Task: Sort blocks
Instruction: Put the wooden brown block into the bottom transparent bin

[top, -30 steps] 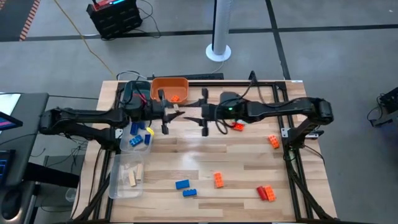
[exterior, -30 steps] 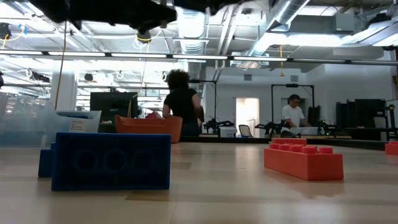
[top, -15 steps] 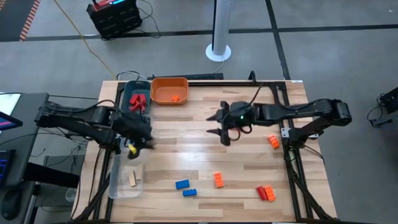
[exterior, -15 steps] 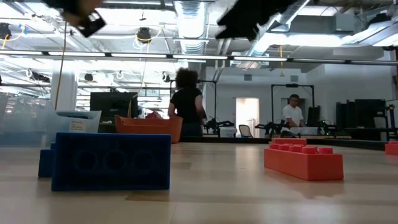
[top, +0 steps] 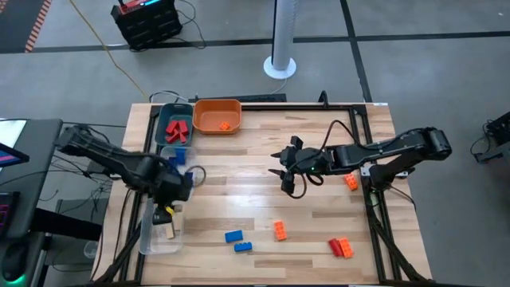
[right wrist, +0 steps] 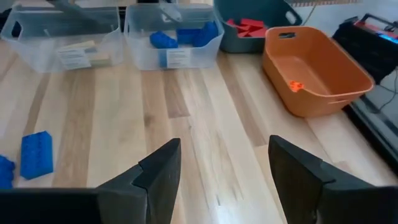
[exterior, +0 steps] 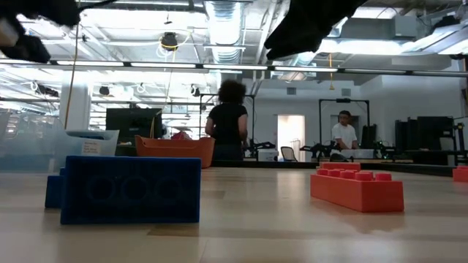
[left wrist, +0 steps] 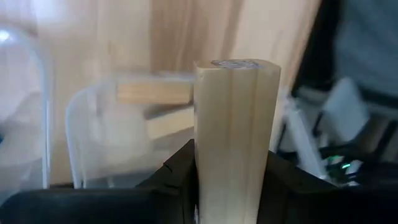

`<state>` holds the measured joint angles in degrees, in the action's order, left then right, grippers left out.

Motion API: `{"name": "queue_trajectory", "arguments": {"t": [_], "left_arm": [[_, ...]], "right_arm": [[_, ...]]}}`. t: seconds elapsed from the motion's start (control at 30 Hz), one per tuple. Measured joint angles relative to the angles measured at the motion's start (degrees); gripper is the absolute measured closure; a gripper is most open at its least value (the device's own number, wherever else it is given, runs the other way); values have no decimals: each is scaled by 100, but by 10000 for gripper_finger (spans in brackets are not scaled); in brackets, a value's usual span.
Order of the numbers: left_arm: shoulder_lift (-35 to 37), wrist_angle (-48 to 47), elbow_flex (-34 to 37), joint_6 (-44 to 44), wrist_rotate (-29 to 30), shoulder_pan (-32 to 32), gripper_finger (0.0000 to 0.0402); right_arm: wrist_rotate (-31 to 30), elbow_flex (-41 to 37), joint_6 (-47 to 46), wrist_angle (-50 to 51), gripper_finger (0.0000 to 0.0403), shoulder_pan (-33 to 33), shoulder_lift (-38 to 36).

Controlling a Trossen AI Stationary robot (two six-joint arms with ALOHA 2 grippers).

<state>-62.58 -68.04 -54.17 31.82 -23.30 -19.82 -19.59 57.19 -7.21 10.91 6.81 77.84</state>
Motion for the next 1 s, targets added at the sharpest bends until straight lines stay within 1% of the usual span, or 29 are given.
{"name": "queue_trajectory", "arguments": {"t": [0.13, 0.3, 0.4, 0.53, 0.63, 0.77, 0.87, 1.0], "left_arm": [[-644, -206, 2, -30, 18, -237, 293], [-1478, -316, 2, -248, 23, -311, 292], [-1971, -603, 2, -183, 25, -432, 291], [-2465, -940, 2, -63, 23, -755, 291], [-2664, -997, 2, 41, 80, -1006, 290], [-2713, -994, 2, 273, 32, -1214, 285], [-2702, -1029, 4, 399, 23, -1326, 267], [-2702, -1105, 2, 447, -21, -1487, 234]], "right_arm": [[-31, 0, -14, 4, 166, 4, 0], [-31, 0, -29, 24, 166, -20, 0], [-31, 0, -30, 88, 166, -20, 0], [-31, 0, -38, 205, 166, 45, 2], [-31, 0, -67, 164, 166, 145, 2], [-31, 0, -226, 10, 166, 296, 2], [-85, 0, -402, 2, 166, 427, 2], [-368, 0, -631, 34, 166, 631, 2]]}}
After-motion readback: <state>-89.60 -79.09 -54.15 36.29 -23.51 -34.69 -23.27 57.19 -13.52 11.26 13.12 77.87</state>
